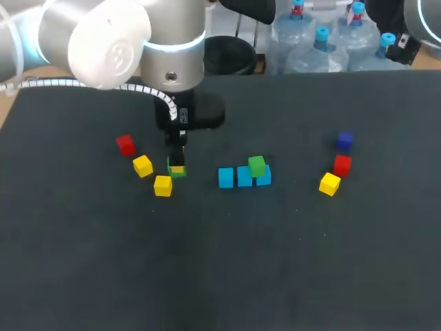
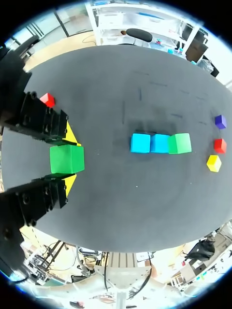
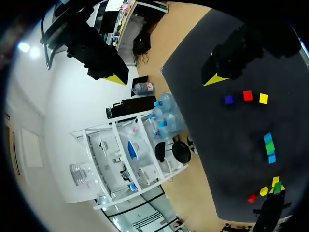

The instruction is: Place the blue cubes, place green cubes on the blue cubes, place the yellow cubes on the green cubes, then place the red cubes on the yellow cubes, and place purple cube on the red cubes.

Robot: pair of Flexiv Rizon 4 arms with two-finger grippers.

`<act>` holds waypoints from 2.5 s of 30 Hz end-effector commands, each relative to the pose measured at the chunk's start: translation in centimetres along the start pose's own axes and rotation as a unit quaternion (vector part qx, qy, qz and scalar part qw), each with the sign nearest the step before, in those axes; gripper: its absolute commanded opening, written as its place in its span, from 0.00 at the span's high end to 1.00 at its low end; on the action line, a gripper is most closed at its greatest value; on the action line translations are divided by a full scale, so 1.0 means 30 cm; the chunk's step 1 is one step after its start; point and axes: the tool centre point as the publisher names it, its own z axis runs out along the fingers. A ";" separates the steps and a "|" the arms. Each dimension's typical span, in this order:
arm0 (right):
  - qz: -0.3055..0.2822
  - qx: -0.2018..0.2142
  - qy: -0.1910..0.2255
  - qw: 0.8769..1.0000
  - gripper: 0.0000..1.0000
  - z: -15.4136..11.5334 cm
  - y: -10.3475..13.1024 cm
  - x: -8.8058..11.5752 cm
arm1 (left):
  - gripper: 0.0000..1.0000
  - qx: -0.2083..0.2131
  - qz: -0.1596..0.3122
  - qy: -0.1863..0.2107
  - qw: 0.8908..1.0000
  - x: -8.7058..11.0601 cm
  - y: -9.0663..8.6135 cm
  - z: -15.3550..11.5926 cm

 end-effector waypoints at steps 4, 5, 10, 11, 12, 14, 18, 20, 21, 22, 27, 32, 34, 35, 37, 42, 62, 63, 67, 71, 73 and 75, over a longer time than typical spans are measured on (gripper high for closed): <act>0.001 0.000 0.008 1.000 0.00 0.004 0.000 -0.011 | 1.00 0.003 0.007 0.001 1.000 -0.011 -0.005 -0.001; 0.001 0.000 0.008 1.000 0.00 0.004 0.000 -0.011 | 1.00 0.002 0.007 -0.003 1.000 -0.013 -0.005 -0.002; 0.122 -0.011 -0.058 0.991 0.00 0.039 -0.011 0.021 | 1.00 0.009 -0.003 -0.012 1.000 -0.007 -0.011 0.013; 0.174 -0.016 -0.064 0.983 0.00 0.060 -0.003 0.033 | 1.00 0.012 -0.004 -0.012 1.000 -0.004 -0.012 0.017; 0.207 -0.017 -0.073 0.976 0.00 0.075 0.011 0.043 | 1.00 0.014 -0.004 -0.011 1.000 -0.001 -0.012 0.021; 0.278 -0.027 -0.102 0.955 0.00 0.090 0.043 0.047 | 1.00 0.016 -0.004 -0.009 1.000 0.001 -0.011 0.024; 0.388 -0.048 -0.168 0.905 0.00 0.076 0.094 0.018 | 1.00 0.018 -0.003 -0.007 1.000 -0.004 -0.010 0.028; 0.443 -0.046 -0.197 0.873 0.00 0.079 0.108 0.007 | 1.00 0.019 -0.002 -0.006 1.000 -0.008 -0.005 0.030; 0.469 -0.045 -0.203 0.858 0.00 0.082 0.110 0.005 | 1.00 0.019 -0.002 -0.005 1.000 -0.011 -0.003 0.030; 0.482 -0.025 -0.213 0.850 0.00 0.090 0.113 0.005 | 1.00 0.019 -0.002 -0.005 1.000 -0.013 -0.002 0.030; 0.588 0.036 -0.251 0.768 0.00 0.130 0.086 0.047 | 1.00 0.020 0.000 -0.001 1.000 -0.022 -0.002 0.030; 0.661 0.072 -0.253 0.702 0.00 0.185 0.079 0.131 | 1.00 0.021 -0.001 0.006 1.000 -0.018 -0.002 0.026; 0.654 0.071 -0.256 0.709 0.00 0.199 0.105 0.136 | 1.00 0.021 -0.003 0.008 1.000 -0.017 -0.002 0.025; 0.649 0.073 -0.266 0.709 0.00 0.196 0.119 0.137 | 1.00 0.021 -0.003 0.009 1.000 -0.016 -0.002 0.025; 0.639 0.082 -0.278 0.712 0.00 0.187 0.147 0.142 | 1.00 0.021 -0.004 0.010 1.000 -0.016 -0.001 0.025; 0.617 0.111 -0.289 0.724 0.00 0.195 0.210 0.175 | 1.00 0.021 -0.005 0.011 1.000 -0.024 -0.002 0.026; 0.585 0.136 -0.269 0.753 0.00 0.252 0.181 0.254 | 1.00 0.019 -0.005 0.019 1.000 -0.051 -0.005 0.022; 0.585 0.136 -0.269 0.753 0.00 0.252 0.181 0.254 | 1.00 0.018 -0.005 0.018 1.000 -0.051 -0.002 0.019; 0.585 0.136 -0.269 0.753 0.00 0.252 0.181 0.254 | 1.00 0.015 -0.007 0.016 1.000 -0.046 0.004 0.013; 0.585 0.136 -0.269 0.753 0.00 0.252 0.181 0.254 | 1.00 0.015 -0.009 0.015 1.000 -0.044 0.007 0.012; 0.585 0.136 -0.269 0.753 0.00 0.252 0.181 0.254 | 1.00 0.015 -0.009 0.014 1.000 -0.047 0.009 0.011; 0.585 0.136 -0.269 0.753 0.00 0.252 0.181 0.254 | 1.00 0.014 -0.007 0.013 1.000 -0.055 0.008 0.011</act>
